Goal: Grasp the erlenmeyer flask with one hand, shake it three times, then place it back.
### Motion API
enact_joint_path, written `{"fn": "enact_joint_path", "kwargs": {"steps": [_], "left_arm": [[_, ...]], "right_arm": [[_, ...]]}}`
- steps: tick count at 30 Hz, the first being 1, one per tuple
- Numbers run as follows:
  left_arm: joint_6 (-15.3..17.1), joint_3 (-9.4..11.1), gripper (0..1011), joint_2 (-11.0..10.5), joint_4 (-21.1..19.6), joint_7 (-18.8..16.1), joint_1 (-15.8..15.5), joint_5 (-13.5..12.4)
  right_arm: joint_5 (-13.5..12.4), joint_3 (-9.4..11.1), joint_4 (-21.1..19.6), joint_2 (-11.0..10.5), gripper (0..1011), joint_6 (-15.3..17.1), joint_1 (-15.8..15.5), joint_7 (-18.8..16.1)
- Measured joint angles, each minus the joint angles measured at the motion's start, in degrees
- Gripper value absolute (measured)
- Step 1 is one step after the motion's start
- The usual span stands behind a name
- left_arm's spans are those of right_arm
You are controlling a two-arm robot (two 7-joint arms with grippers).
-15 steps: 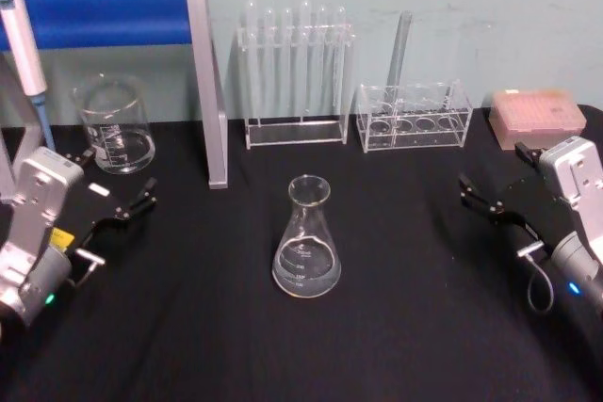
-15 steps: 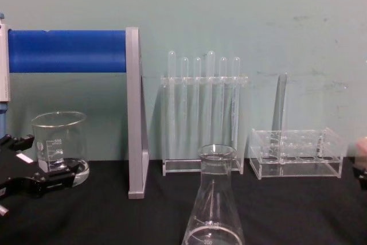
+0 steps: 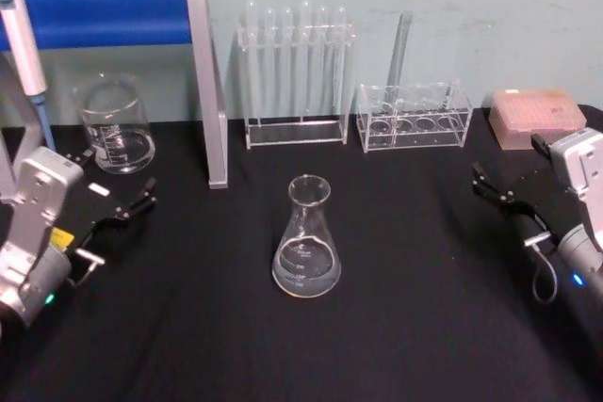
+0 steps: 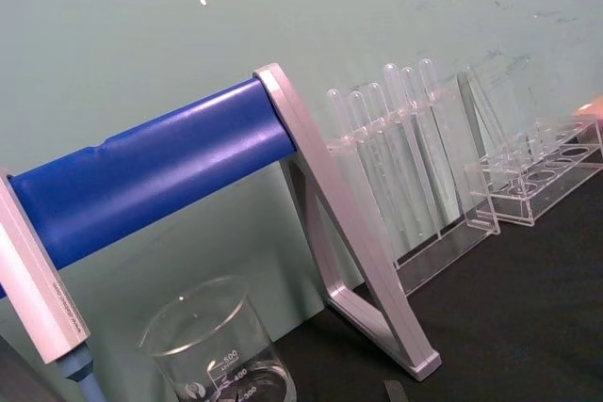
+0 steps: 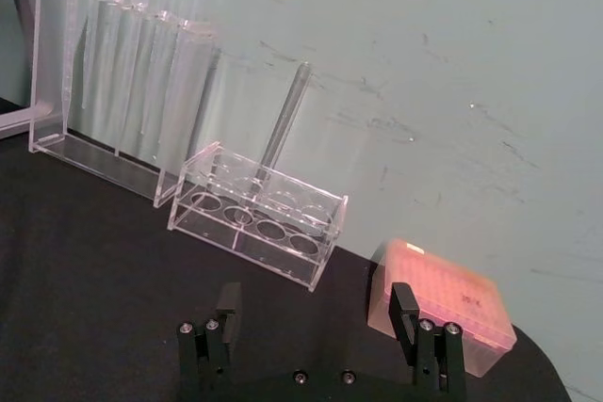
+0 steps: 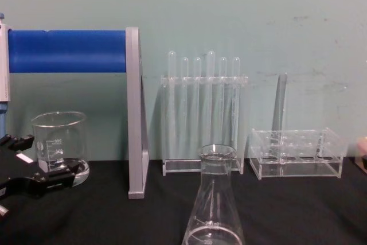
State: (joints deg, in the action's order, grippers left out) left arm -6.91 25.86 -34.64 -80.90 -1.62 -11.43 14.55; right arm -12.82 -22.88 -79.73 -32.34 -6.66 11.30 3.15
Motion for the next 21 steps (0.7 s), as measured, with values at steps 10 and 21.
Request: {"fn": "enact_joint_path", "kwargs": {"steps": [10, 21], "left_arm": [[0.0, 0.0, 1001, 0.0, 0.0, 0.0, 0.0, 0.0], [0.0, 0.0, 1001, 0.0, 0.0, 0.0, 0.0, 0.0]], "right_arm": [[-0.3, 0.5, -0.1, 0.1, 1002, -0.9, 0.0, -4.6], [-4.4, 1.8, -3.6, -0.8, 1003, -1.6, -1.8, -12.8]]}}
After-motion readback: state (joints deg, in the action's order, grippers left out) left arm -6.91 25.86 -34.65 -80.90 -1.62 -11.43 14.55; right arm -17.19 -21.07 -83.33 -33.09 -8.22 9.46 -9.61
